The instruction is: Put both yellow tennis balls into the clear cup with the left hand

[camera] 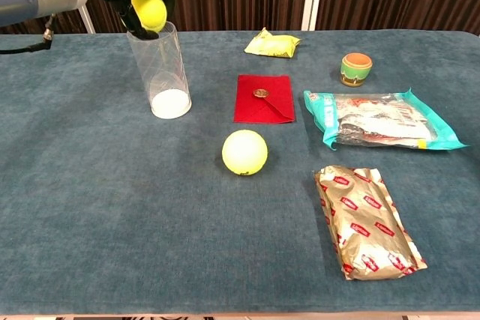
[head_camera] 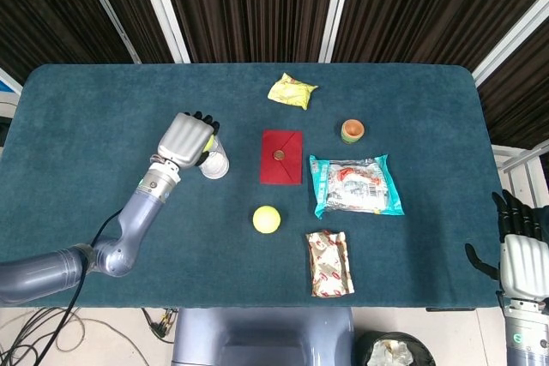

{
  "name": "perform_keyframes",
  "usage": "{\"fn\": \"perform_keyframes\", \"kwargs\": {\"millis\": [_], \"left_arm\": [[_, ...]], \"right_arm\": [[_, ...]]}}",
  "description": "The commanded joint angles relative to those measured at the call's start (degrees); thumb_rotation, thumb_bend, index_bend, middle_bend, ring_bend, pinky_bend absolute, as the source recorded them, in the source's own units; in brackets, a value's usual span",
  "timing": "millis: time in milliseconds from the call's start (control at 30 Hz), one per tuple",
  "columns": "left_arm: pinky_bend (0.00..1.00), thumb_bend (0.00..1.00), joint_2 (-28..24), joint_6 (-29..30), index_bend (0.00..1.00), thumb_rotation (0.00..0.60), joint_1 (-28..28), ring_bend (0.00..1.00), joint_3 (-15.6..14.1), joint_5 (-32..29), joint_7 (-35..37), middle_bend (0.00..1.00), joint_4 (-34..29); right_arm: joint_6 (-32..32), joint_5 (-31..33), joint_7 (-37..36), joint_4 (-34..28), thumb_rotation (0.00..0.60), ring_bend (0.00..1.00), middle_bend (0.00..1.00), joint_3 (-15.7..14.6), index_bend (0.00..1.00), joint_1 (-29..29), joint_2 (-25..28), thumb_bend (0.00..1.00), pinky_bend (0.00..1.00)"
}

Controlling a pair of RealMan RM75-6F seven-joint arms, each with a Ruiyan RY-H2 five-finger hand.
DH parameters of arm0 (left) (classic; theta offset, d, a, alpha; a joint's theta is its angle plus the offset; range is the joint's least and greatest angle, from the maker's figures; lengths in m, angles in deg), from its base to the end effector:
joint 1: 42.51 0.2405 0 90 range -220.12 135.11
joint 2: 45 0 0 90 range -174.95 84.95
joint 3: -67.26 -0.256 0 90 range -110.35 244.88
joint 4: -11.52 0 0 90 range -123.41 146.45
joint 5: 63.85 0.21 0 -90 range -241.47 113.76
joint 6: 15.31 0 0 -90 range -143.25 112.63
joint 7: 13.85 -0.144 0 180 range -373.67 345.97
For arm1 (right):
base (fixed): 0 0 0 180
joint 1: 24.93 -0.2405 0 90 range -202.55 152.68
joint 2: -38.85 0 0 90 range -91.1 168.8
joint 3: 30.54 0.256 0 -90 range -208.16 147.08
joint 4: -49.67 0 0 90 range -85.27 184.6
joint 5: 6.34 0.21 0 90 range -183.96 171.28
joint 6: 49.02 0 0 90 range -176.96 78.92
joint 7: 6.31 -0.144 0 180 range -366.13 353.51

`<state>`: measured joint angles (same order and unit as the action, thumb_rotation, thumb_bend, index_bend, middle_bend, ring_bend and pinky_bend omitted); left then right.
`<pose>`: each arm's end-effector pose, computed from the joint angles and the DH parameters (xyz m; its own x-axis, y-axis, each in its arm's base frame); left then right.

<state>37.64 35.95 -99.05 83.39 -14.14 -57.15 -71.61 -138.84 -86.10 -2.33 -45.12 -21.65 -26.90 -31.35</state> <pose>-0.0813 0.4180 0.0351 0.7227 0.0142 0.6910 0.6381 -0.3981 -0.6591 -0.3057 -0.1834 0.1536 0.3156 0.1502 0.9369 -0.9449 0.1406 0.2957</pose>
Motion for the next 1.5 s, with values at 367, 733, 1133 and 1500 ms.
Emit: {"fn": "perform_keyframes", "kwargs": {"millis": [367, 733, 1133, 1500], "left_arm": [[0.41, 0.09, -0.76, 2.81, 0.39, 0.600, -0.93, 0.26, -0.63, 0.37, -0.40, 0.34, -1.59], [0.41, 0.09, -2.65, 6.07, 0.39, 0.600, -0.98, 0.26, -0.59, 2.94, 0.38, 0.33, -4.21], [0.31, 0.02, -7.12, 4.09, 0.29, 0.600, 1.58, 0.17, -2.17, 11.84, 14.83, 0.20, -19.55], [0.28, 0.00, -5.74, -5.53, 0.26, 0.600, -0.93, 0.15, -5.95, 8.26, 17.80, 0.17, -22.31]], "right_arm": [[0.06, -0.15, -0.10, 0.01, 0.600, 0.05, 0.00, -0.03, 0.00, -0.03, -0.02, 0.34, 0.07], [0.24, -0.23, 0.50, 0.28, 0.600, 0.05, 0.00, -0.13, 0.00, -0.21, -0.49, 0.34, 0.07], [0.14, 0.19, 1.26, 0.07, 0.600, 0.05, 0.00, -0.03, 0.00, -0.12, -0.66, 0.34, 0.07], [0.19, 0.41, 1.49, -0.13, 0.600, 0.05, 0.00, -0.03, 0.00, -0.06, -0.68, 0.34, 0.07]]}}
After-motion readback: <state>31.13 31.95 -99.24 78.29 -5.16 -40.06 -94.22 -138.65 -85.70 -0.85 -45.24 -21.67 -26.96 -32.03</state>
